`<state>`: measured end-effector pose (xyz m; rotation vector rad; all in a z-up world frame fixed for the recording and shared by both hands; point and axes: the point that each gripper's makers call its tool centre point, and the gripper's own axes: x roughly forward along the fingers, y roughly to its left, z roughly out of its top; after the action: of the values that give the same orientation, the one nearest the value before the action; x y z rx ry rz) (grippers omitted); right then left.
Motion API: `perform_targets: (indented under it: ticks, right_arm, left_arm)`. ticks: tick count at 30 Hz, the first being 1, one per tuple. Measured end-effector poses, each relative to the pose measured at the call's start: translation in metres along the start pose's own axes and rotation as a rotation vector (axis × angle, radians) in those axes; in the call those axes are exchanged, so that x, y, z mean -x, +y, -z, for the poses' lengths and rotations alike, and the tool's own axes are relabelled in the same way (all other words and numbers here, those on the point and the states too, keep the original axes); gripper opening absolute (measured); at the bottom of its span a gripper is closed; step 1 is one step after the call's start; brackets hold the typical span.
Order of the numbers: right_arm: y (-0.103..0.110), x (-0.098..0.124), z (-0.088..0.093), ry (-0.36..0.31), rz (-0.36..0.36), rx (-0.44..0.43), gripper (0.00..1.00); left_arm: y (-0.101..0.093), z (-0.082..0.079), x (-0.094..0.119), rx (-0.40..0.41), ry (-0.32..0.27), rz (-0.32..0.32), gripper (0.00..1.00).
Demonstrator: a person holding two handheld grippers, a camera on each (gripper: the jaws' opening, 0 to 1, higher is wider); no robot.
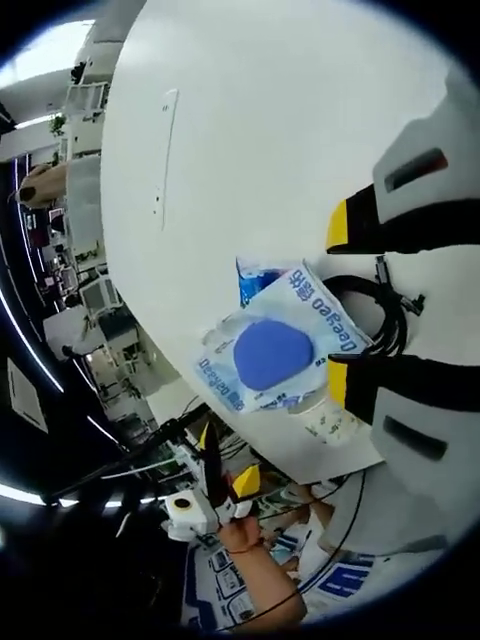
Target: Arrange the tabletop items into an orderly group along one side of the table until the central work area is clear of visible clutter.
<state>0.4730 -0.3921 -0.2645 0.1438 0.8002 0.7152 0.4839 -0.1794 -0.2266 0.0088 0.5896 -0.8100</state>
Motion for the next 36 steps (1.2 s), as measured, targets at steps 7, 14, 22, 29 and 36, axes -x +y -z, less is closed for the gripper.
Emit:
perform_targets:
  ticks: [7, 14, 22, 29, 36]
  right_arm:
    - [-0.004, -0.012, 0.004, 0.015, 0.013, -0.053, 0.33]
    - [-0.009, -0.025, 0.006, 0.026, 0.023, -0.094, 0.3]
    - [-0.013, -0.036, 0.008, 0.039, 0.03, -0.158, 0.26]
    - [-0.014, -0.041, 0.014, 0.058, 0.037, -0.178, 0.22]
    - [-0.014, -0.046, 0.016, 0.063, 0.035, -0.195, 0.16]
  left_arm:
    - [0.005, 0.001, -0.011, 0.019, 0.002, -0.005, 0.74]
    - [0.009, 0.003, -0.02, 0.027, 0.009, -0.007, 0.68]
    - [0.015, 0.008, -0.031, 0.024, 0.033, -0.017, 0.56]
    - [0.019, 0.012, -0.039, 0.036, 0.044, -0.016, 0.44]
    - [0.025, 0.015, -0.044, 0.07, 0.051, -0.028, 0.3]
